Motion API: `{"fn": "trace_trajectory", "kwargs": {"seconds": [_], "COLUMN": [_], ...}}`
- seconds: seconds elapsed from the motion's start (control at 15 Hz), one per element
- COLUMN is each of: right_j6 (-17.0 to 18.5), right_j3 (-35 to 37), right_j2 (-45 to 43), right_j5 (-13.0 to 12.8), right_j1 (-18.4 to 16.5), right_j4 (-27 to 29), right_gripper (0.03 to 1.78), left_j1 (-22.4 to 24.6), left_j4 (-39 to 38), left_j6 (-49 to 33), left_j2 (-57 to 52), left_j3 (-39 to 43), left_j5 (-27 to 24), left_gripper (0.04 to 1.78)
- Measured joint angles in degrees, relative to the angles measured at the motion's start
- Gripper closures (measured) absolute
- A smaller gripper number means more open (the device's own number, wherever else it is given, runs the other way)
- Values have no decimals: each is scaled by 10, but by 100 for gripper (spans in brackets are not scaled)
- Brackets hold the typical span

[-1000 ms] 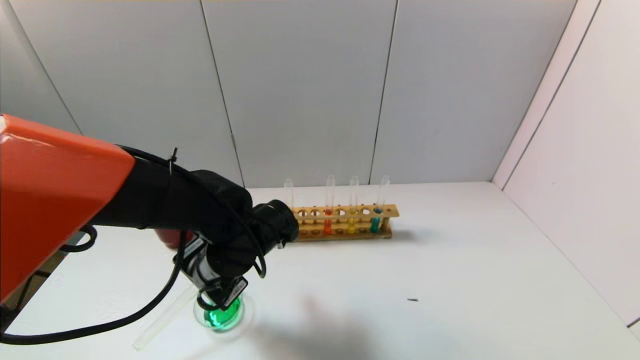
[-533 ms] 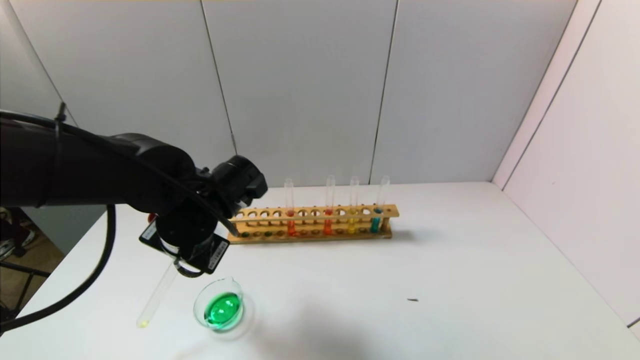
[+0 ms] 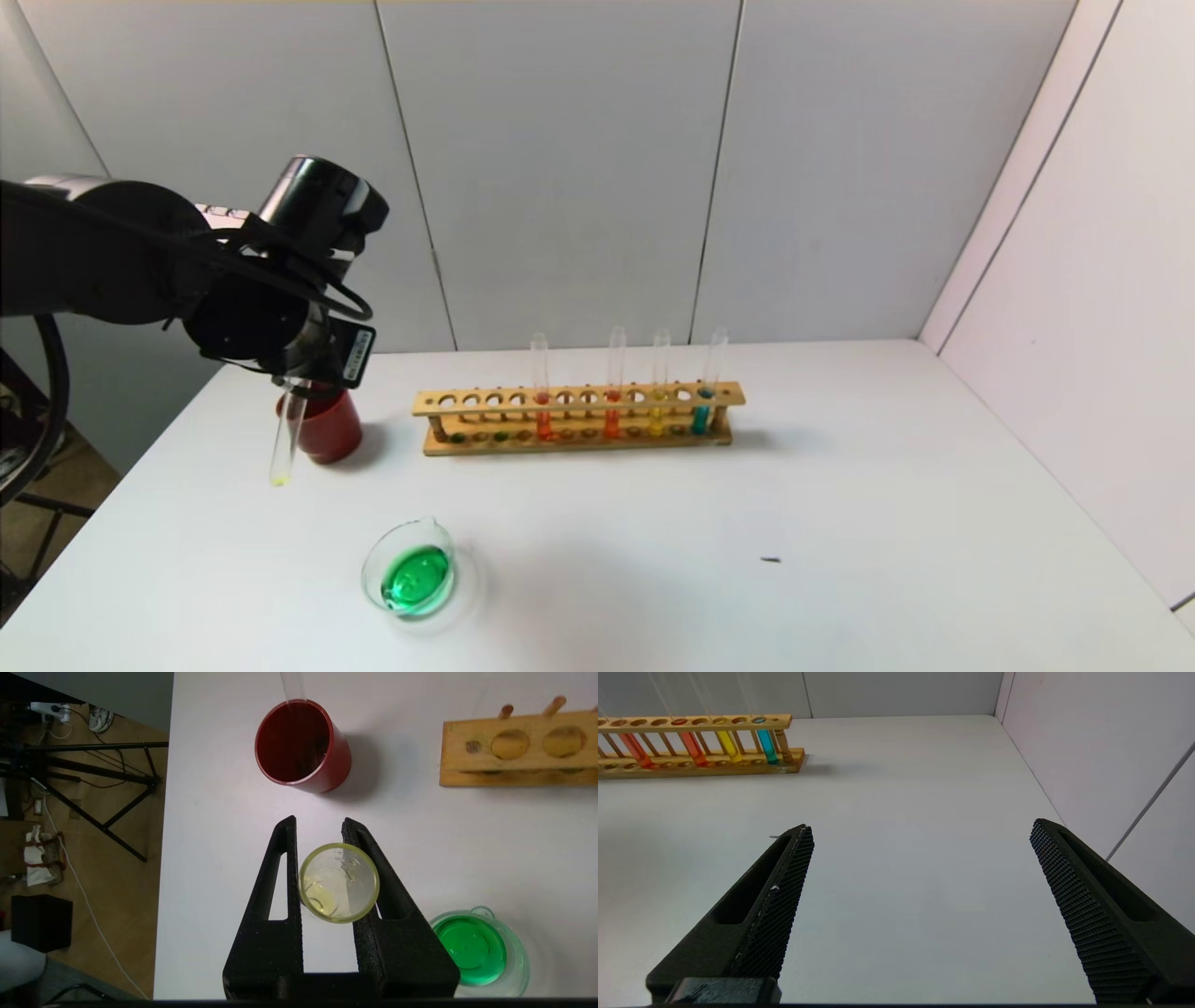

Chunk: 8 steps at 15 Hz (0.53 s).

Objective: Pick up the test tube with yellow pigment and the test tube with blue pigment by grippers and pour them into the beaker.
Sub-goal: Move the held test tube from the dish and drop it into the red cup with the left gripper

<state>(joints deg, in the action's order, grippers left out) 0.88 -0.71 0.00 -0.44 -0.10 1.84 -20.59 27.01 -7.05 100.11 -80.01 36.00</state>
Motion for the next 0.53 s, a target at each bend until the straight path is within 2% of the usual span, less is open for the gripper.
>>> {"fn": "trace_trajectory", "kwargs": {"seconds": [0.27,0.53], "right_j6": [0,0], "right_j3": [0,0], "right_j2": [0,0], "right_j5": [0,0], "right_j1": [0,0], "right_j4": [0,0], "right_gripper": [11,11], "left_j1": [50,111], "left_j4": [-28,-40], "left_j6": [18,37], "left_j2": [18,55], "left_j3": [-44,-103], "left_j5": [-27,-90], "left_gripper": [148,148]}}
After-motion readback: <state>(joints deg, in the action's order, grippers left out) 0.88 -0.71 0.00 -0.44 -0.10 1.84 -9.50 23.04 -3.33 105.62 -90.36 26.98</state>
